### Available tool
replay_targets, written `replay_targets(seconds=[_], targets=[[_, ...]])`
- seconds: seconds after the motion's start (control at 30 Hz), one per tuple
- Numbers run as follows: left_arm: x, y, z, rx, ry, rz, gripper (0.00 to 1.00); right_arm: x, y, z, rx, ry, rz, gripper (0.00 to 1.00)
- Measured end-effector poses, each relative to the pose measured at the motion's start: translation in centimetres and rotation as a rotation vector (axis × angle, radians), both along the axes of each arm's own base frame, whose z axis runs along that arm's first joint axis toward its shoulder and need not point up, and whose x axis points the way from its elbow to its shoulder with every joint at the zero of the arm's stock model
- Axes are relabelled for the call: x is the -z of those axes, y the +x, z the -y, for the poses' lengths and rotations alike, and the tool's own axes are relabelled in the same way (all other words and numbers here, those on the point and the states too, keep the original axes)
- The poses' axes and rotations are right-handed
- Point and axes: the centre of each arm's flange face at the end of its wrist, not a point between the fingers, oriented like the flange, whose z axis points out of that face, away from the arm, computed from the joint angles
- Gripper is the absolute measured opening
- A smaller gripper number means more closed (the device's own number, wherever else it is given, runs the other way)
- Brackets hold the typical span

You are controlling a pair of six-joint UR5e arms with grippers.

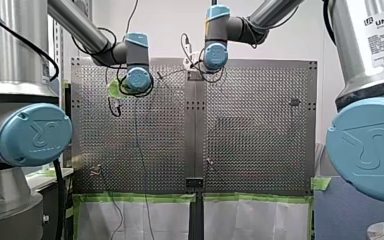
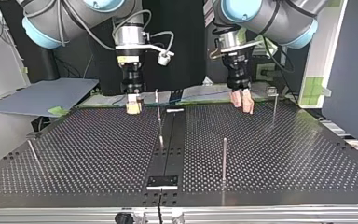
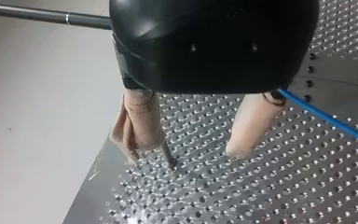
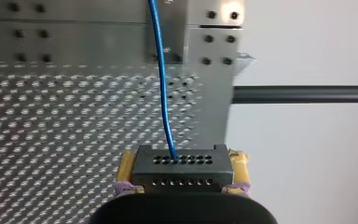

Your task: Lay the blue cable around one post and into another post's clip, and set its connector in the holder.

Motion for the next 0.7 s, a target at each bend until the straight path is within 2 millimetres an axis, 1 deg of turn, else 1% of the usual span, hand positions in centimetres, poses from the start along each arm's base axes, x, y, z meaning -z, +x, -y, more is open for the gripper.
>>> replay_targets(seconds=[0.27,0.33,0.6,0.7], targets=[[-2.7,1.4,-0.2,-0.016,-0.004,0.002,1.00,-3.6,0.7,0.7,-0.007,-0.040,0.012,0.00],[-3.3,1.7,-0.3,-0.020,-0.005,0.003,1.00,-4.2,0.8,0.9,-0.006,-0.048,0.016,0.00],[-6.6,3.5,-0.6,-0.042,-0.024,0.041,1.00,-4.7,1.1,1.9,-0.006,-0.060,0.022,0.00],[-7.3,4.4,-0.6,-0.050,-0.024,0.040,1.00,-4.8,1.3,2.3,-0.009,-0.060,0.021,0.00]])
